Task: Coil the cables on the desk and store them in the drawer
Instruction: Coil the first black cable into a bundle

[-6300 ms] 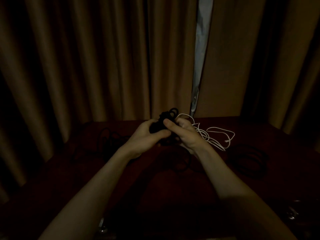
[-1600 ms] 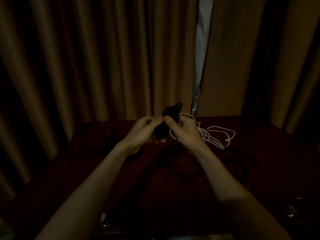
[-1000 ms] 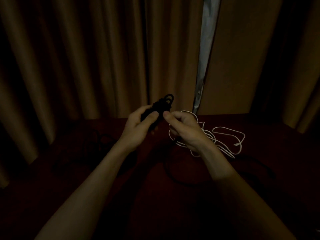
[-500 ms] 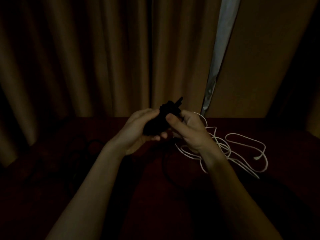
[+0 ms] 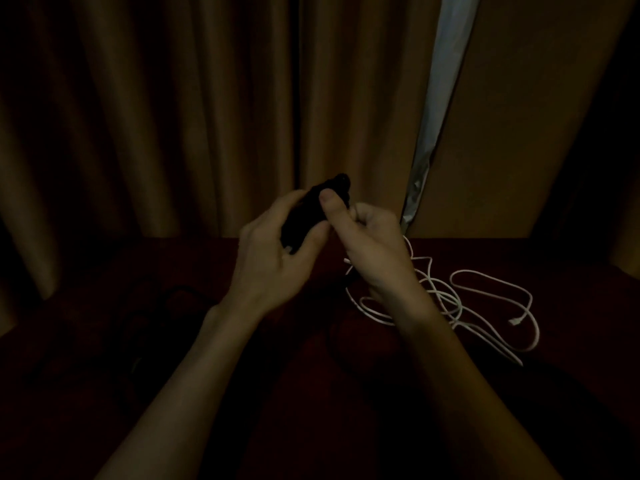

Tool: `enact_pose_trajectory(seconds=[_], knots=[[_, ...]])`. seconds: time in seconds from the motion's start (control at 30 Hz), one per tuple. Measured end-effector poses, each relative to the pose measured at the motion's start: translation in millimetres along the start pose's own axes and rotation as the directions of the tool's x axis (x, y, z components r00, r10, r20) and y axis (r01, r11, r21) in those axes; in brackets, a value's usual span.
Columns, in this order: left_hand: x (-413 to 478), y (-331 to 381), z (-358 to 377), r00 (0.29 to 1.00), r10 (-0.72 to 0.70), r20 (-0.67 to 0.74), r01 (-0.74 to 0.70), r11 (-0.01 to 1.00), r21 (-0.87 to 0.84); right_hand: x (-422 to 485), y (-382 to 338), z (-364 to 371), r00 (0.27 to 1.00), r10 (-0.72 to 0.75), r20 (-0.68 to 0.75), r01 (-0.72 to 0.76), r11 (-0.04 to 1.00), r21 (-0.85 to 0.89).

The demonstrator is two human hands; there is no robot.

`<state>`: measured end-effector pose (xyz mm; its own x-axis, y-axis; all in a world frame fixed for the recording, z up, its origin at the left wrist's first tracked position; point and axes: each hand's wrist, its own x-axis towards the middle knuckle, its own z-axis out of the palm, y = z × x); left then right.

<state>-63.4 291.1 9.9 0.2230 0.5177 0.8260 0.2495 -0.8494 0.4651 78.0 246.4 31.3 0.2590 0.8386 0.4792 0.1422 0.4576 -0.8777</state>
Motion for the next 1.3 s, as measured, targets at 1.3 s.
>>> enact_pose_trajectory(seconds=[1.3], knots=[[10,15,-23,0.917,-0.354,0.184,0.392,0.719,-0.574,-5,-13,-25,0.915,0.019,0.404,-0.038,0.998,0.040]])
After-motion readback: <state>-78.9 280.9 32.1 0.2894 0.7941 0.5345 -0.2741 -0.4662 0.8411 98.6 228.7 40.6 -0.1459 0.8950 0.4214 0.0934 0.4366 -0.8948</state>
